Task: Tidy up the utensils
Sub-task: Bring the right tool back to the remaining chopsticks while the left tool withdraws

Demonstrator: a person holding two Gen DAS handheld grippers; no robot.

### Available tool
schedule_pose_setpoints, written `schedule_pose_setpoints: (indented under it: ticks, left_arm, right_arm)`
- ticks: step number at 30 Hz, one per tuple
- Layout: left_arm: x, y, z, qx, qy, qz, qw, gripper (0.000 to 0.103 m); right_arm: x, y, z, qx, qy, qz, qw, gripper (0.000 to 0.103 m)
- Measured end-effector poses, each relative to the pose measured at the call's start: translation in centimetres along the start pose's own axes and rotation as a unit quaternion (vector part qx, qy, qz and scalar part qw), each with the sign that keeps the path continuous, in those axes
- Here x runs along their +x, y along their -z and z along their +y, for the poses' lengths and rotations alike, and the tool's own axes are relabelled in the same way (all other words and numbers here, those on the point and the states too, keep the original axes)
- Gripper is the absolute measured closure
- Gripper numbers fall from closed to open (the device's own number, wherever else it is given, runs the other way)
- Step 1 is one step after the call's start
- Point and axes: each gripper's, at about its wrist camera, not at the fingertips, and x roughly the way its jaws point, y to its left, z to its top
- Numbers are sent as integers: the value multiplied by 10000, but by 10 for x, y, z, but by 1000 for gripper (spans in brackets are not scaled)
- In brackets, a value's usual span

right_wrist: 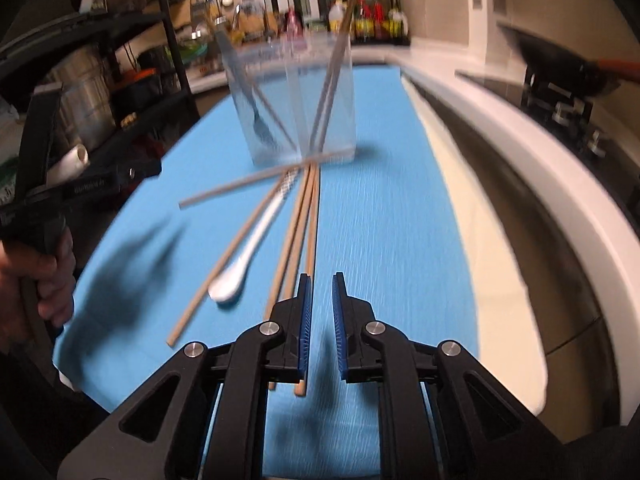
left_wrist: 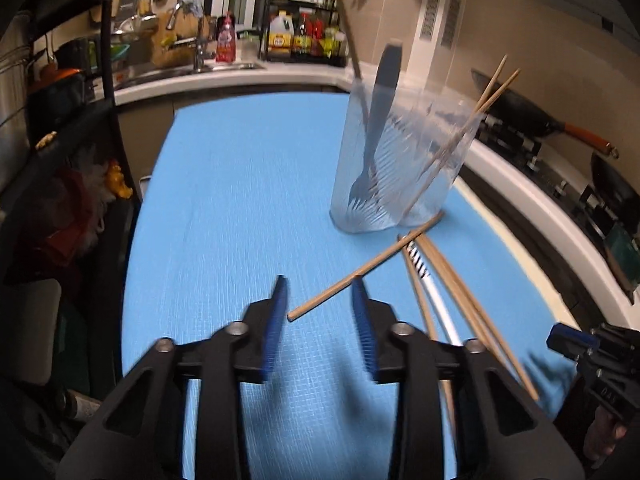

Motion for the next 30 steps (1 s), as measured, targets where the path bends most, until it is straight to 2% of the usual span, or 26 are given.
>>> schedule_pose_setpoints:
  ticks: [1,6,15,20,26,27,30]
  left_arm:
    - [8,-1,1,-3,26,93,10000,54]
    - [29,-3,-1,31,3,406,9992,50]
    - [55,-1,-7,117,37,816,9966,50]
    - [61,7,-17,438,-144,923,9947,50]
    - [52,14,-21,658,-201,884,9937,80]
    - [50,17,-22,678,-191,884,9936,83]
    - [42,23,-23,693,-147,912,9933,85]
  right_arm:
    - [4,1,0,14,-15,83,10000,87]
    - [17,6,5,-56,-73,304,9995,87]
    - [15,9,8,-155,64,329,9993,82]
    - [15,8,9,-193,92,348,9992,81]
    - [15,8,9,-191,110,381,9990,81]
    - [15,10,9,-196,122,408,9989,81]
    - [12,13,9,-191,133,391,9990,83]
